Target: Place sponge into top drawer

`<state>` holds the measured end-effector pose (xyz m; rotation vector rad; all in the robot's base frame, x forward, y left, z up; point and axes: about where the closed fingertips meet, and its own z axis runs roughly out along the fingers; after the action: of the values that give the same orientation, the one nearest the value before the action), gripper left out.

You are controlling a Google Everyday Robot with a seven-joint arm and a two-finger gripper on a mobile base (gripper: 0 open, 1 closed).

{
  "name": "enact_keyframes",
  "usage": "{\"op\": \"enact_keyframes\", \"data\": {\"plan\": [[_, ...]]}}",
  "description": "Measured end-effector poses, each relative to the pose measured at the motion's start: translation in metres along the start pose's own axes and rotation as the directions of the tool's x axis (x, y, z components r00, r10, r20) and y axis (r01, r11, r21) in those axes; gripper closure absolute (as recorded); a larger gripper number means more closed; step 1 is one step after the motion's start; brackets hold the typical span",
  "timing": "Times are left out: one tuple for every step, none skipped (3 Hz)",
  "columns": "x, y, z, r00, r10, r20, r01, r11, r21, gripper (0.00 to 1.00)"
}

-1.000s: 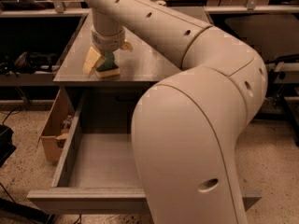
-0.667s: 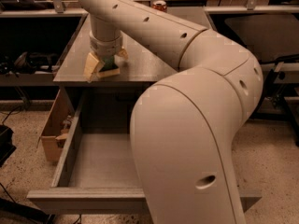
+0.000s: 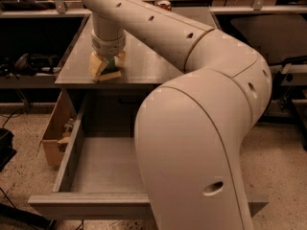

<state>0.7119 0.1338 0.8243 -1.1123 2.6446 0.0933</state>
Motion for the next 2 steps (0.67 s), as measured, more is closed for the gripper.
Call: {"op": "enact_keyframes", "data": {"plan": [[0.0, 0.0, 0.0, 1.0, 0.0, 0.0, 0.0, 1.0, 0.0, 0.86], [0.0, 0.0, 0.0001, 1.0, 0.0, 0.0, 0.0, 1.0, 0.0, 1.0]]}}
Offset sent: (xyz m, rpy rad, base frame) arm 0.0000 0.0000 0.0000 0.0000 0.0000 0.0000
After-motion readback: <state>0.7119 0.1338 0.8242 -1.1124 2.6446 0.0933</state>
